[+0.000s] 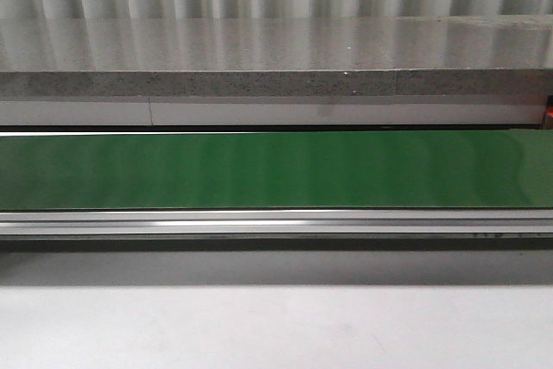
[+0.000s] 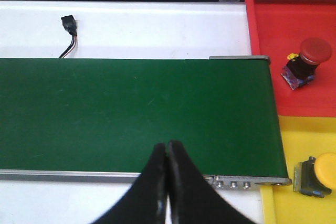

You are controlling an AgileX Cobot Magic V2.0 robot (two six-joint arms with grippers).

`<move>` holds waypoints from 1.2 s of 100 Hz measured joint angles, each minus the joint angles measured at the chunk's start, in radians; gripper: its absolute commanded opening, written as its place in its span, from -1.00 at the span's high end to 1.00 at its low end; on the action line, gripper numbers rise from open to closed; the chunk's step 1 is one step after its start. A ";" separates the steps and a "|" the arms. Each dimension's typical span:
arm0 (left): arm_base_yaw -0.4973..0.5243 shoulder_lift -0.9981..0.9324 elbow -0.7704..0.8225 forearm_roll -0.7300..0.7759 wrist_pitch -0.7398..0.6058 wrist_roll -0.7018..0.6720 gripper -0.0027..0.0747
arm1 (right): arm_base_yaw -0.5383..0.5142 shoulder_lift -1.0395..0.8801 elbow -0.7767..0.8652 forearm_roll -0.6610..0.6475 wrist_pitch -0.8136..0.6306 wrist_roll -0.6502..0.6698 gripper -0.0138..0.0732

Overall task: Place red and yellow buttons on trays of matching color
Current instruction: 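Carry the red button onto the green belt with the left gripper and release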

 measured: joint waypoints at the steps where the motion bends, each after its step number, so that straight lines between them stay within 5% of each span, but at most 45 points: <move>1: 0.000 0.000 0.000 0.001 0.000 0.000 0.69 | 0.000 0.000 0.000 0.000 0.000 0.000 0.84; 9: -0.003 0.000 0.000 -0.005 0.000 0.002 0.26 | 0.000 0.000 0.000 0.000 0.000 0.000 0.84; 21: -0.004 0.006 0.000 -0.013 0.015 0.042 -0.65 | 0.000 0.000 0.000 0.000 0.000 0.000 0.84; 28: -0.004 0.013 0.000 -0.027 0.028 0.065 -0.92 | 0.000 0.000 0.000 0.000 0.000 0.000 0.84; 49: -0.004 0.013 -0.061 -0.039 0.075 0.123 -0.72 | 0.000 0.000 0.000 0.000 0.000 0.000 0.84; 79: 0.005 -0.080 -0.109 -0.043 0.088 0.141 -0.72 | 0.000 0.000 0.000 0.000 0.000 0.000 0.84; 120: 0.244 -0.084 -0.095 -0.014 0.127 0.146 -0.72 | 0.000 0.000 0.000 0.000 0.000 0.000 0.84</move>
